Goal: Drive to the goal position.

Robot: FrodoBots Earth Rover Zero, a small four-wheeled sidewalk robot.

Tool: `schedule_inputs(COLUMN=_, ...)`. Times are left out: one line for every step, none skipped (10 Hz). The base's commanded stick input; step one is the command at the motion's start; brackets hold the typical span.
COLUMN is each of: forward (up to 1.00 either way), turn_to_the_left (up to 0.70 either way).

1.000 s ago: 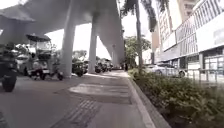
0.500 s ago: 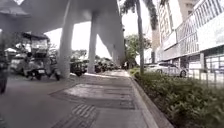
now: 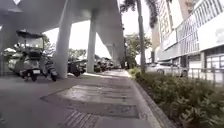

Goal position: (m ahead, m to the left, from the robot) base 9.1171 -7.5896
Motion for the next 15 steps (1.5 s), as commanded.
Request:
schedule_inputs(forward=0.45, turn_to_the_left=0.0)
schedule_inputs(forward=0.45, turn_to_the_left=0.0)
schedule_inputs(forward=0.45, turn_to_the_left=0.0)
schedule_inputs(forward=0.45, turn_to_the_left=0.0)
schedule_inputs(forward=0.45, turn_to_the_left=0.0)
schedule_inputs(forward=0.45, turn_to_the_left=0.0)
schedule_inputs(forward=0.45, turn_to_the_left=0.0)
schedule_inputs(forward=0.45, turn_to_the_left=0.0)
schedule_inputs(forward=0.45, turn_to_the_left=0.0)
schedule_inputs(forward=0.45, turn_to_the_left=0.0)
schedule_inputs(forward=0.45, turn_to_the_left=0.0)
schedule_inputs(forward=0.45, turn_to_the_left=0.0)
schedule_inputs(forward=0.45, turn_to_the_left=0.0)
schedule_inputs(forward=0.45, turn_to_the_left=0.0)
schedule_inputs(forward=0.45, turn_to_the_left=0.0)
